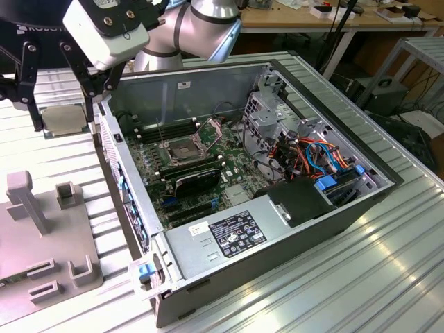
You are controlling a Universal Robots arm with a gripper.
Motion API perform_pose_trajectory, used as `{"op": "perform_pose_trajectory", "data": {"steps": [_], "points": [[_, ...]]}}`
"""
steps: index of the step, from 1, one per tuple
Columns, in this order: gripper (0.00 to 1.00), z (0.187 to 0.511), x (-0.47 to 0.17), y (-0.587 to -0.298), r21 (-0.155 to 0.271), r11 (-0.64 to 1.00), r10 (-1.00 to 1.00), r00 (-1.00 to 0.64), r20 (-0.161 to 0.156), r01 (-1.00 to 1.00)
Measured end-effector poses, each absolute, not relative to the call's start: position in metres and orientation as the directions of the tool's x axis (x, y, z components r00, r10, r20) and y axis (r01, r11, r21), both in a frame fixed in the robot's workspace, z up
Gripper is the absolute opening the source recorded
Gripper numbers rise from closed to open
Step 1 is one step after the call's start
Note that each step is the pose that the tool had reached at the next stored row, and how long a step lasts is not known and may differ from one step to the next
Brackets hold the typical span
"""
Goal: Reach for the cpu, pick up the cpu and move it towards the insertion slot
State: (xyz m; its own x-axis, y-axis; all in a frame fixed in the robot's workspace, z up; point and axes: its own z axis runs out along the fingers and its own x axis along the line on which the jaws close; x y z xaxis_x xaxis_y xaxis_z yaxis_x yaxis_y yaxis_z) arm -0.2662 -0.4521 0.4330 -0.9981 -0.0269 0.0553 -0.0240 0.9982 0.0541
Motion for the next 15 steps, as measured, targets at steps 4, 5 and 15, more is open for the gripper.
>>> {"op": "perform_pose_trajectory", "data": {"steps": [4,5,15], "points": [[0.54,0.433,-0.261,-0.452,0.054,0.998,-0.027,-0.998,0.055,-0.024],[0.54,0.433,-0.259,-0.452,0.054,0.998,-0.027,-0.998,0.055,-0.024],[0.54,0.433,-0.247,-0.452,0.054,0.998,-0.027,-0.998,0.055,-0.024]]}}
